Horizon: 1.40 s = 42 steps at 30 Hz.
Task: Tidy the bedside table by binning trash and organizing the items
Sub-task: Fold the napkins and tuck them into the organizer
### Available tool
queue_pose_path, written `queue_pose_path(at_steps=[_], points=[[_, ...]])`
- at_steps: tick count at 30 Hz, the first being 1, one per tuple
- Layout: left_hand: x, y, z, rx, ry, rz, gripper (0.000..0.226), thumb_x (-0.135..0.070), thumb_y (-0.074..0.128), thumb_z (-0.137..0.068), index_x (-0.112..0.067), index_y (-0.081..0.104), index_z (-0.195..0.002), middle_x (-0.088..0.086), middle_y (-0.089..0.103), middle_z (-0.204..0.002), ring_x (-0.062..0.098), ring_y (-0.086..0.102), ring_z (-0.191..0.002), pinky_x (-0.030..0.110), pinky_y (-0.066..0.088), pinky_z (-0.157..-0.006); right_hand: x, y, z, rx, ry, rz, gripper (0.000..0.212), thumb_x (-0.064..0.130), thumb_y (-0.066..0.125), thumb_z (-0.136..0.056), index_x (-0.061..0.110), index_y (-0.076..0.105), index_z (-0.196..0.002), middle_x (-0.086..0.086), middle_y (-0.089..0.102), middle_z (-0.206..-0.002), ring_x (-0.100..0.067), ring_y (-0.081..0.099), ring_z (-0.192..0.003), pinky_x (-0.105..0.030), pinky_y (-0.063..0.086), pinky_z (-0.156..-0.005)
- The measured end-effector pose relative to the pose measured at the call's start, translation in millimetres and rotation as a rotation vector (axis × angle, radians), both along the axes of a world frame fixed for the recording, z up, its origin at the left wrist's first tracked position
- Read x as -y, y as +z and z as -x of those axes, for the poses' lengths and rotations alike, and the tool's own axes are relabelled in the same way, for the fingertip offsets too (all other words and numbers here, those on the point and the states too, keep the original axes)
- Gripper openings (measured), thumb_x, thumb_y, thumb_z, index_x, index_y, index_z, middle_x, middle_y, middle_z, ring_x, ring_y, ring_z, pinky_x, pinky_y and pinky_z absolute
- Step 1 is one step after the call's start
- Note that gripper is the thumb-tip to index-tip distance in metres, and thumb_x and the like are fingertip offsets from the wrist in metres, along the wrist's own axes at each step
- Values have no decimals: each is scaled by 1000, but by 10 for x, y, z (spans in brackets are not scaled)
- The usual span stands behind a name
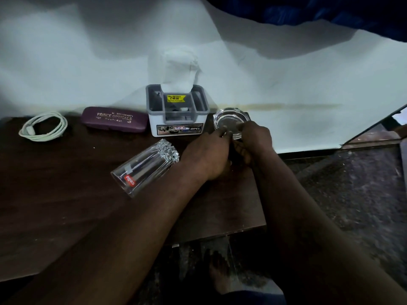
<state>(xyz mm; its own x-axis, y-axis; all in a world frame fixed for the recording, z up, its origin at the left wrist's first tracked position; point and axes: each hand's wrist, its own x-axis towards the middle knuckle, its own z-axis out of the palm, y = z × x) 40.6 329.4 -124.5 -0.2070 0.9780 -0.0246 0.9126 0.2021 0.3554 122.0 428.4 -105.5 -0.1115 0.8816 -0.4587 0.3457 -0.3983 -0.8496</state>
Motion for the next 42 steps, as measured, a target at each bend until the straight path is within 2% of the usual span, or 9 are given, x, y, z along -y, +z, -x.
queue_pose_path(at_steps=[4, 8, 11, 16, 22, 24, 30, 34, 42], points=[[10, 12, -16, -18, 15, 29, 82, -35, 67, -90, -18, 29, -160, 2, 20, -170, 37, 34, -148, 46, 45, -107, 12, -20, -1, 22, 30, -13, 35, 36, 71, -60, 9, 70, -83, -17, 76, -76, -39, 77, -81, -57, 62, -84], [31, 41, -20, -30, 8, 34, 76, -31, 63, -93, -16, 30, -160, 1, 19, -170, 37, 33, -148, 45, 45, -107, 48, 28, 25, 25, 5, -40, 32, 34, 72, -65, 10, 71, -87, -15, 76, -80, -36, 77, -79, -46, 62, -77], [29, 52, -10, -17, -2, 25, 73, -31, 63, -93, -18, 33, -158, 0, 23, -169, 37, 46, -140, 44, 48, -102, 69, 10, 34, 111, 6, -99, 58, 42, 71, -63, 8, 69, -110, -17, 76, -104, -37, 73, -98, -40, 60, -79], [104, 138, 29, -12, 2, -78, 42, -27, 61, -90, -22, 61, -131, 6, 63, -135, 36, 69, -107, 45, 58, -83, 188, -17, 18, 272, 65, -264, 60, 36, 71, -83, 8, 49, -132, -17, 58, -134, -36, 57, -124, -34, 47, -99], [318, 432, 89, -199, 162, -108, 23, -24, 60, -88, -22, 71, -108, 12, 72, -103, 36, 69, -95, 39, 49, -69, 360, 237, -27, 351, 188, -502, 14, 35, 66, -85, 25, 67, -93, -9, 73, -113, -31, 65, -111, -34, 50, -91], [408, 462, 147, -226, 188, -128, 22, -24, 61, -90, -22, 71, -109, 11, 71, -106, 35, 68, -97, 38, 47, -68, 456, 286, -18, 373, 287, -570, 22, 32, 65, -86, 22, 62, -67, -6, 75, -95, -32, 67, -99, -33, 52, -81], [720, 488, 263, -285, 164, -104, 25, -27, 58, -89, -23, 71, -110, 8, 69, -112, 34, 64, -104, 44, 55, -78, 634, 237, 41, 404, 460, -602, 40, 39, 70, -81, 16, 56, -50, 0, 60, -57, -22, 59, -65, -25, 34, -54], [893, 548, 321, -303, 241, -27, 39, -35, 64, -87, -22, 63, -124, 8, 63, -126, 37, 56, -116, 47, 51, -91, 779, 238, 68, 383, 593, -602, 27, 40, 66, -75, 16, 68, -61, -4, 71, -64, -26, 70, -71, -33, 57, -67], [1158, 499, 377, -224, 399, 250, 61, -44, 72, -84, -24, 47, -135, 12, 64, -123, 37, 64, -111, 44, 52, -83, 958, 236, 64, 429, 735, -510, 32, 49, 77, -81, 22, 70, -66, -3, 74, -69, -22, 74, -76, -36, 61, -83]])
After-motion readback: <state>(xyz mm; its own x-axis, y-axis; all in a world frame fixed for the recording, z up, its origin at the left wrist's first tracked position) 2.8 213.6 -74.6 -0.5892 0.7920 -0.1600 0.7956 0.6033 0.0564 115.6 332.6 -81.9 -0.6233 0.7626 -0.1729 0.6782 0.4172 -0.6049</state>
